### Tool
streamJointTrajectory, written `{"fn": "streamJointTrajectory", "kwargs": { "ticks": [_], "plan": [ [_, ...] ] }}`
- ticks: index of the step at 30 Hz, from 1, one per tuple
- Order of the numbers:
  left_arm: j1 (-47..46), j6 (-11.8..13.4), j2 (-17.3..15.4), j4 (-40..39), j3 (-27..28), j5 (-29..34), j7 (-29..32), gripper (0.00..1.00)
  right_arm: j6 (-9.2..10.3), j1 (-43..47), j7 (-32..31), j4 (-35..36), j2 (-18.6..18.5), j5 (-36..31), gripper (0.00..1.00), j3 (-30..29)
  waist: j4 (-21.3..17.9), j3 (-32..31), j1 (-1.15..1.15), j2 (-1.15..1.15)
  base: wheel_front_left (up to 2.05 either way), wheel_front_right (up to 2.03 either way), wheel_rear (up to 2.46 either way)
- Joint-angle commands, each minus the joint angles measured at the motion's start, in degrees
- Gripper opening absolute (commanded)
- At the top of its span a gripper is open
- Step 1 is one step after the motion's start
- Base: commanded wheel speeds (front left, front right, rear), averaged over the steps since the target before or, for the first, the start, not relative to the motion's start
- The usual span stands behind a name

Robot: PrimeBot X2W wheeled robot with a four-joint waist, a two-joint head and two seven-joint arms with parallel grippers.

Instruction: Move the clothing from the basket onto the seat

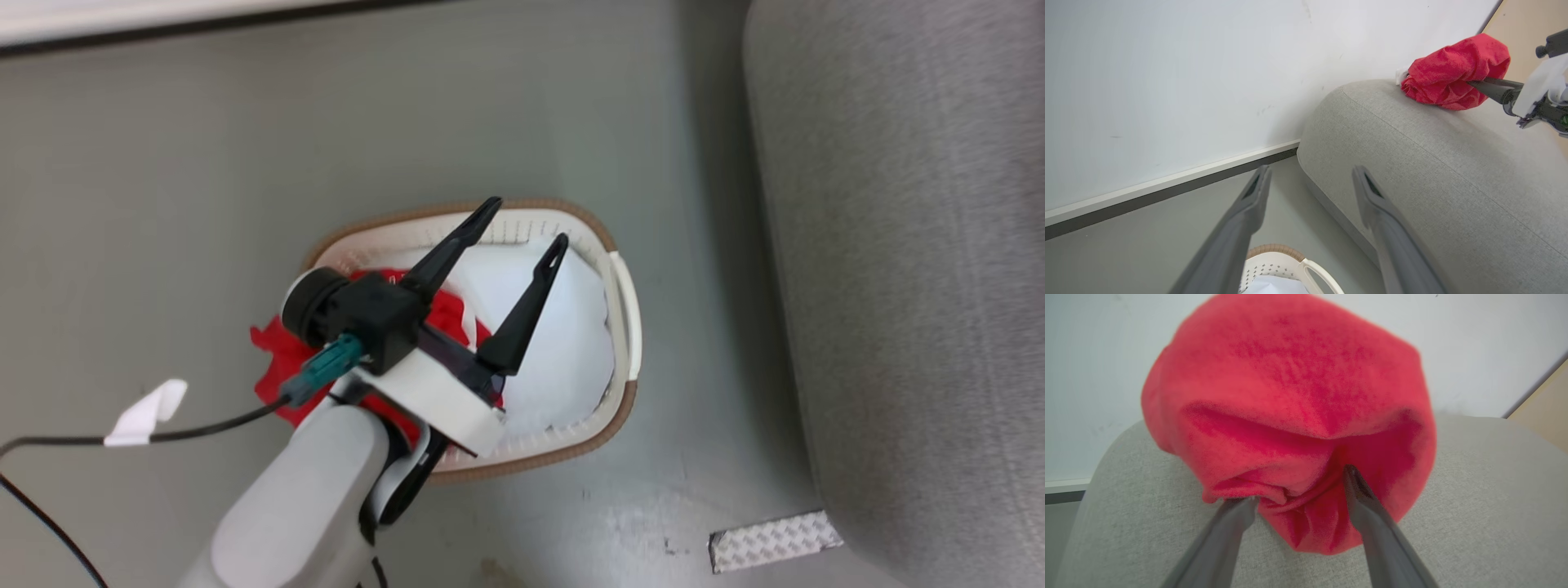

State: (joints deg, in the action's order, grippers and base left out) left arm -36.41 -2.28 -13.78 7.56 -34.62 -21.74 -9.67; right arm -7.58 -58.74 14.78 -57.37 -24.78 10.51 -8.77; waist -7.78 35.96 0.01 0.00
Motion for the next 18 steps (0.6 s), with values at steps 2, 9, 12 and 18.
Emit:
{"fn": "streamJointTrajectory", "kwargs": {
  "ticks": [2, 9, 12, 18],
  "plan": [
    [2.39, 0.25, -0.83, 0.91, 0.82, -1.32, -1.36, 1.0, 0.15, 6.09, 0.34, 4.22, 0.3, 0.47, 1.0, -0.04, -1.11, -6.1, -0.01, 0.0, 0.0, 0.0, 0.0],
    [9.44, 1.87, -1.4, 3.81, 3.37, -4.29, -4.13, 1.0, 0.15, 23.4, 0.31, 14.34, 3.55, 1.13, 1.0, 0.71, -0.47, -16.43, -0.01, 0.0, 0.0, 0.0, 0.0],
    [13.07, 2.84, -1.39, 4.3, 4.79, -5.72, -4.72, 1.0, 0.15, 29.94, 0.33, 18.29, 5.17, 1.5, 1.0, 1.42, 0.21, -20.58, -0.01, 0.0, 0.0, 0.0, 0.0],
    [20.42, 5.08, -2.52, 4.41, 7.83, -6.0, -5.44, 1.0, 0.15, 40.05, 0.33, 25.55, 8.03, 0.51, 1.0, 4.04, 1.94, -27.01, -0.01, 0.0, 0.0, 0.0, 0.0]
  ]
}}
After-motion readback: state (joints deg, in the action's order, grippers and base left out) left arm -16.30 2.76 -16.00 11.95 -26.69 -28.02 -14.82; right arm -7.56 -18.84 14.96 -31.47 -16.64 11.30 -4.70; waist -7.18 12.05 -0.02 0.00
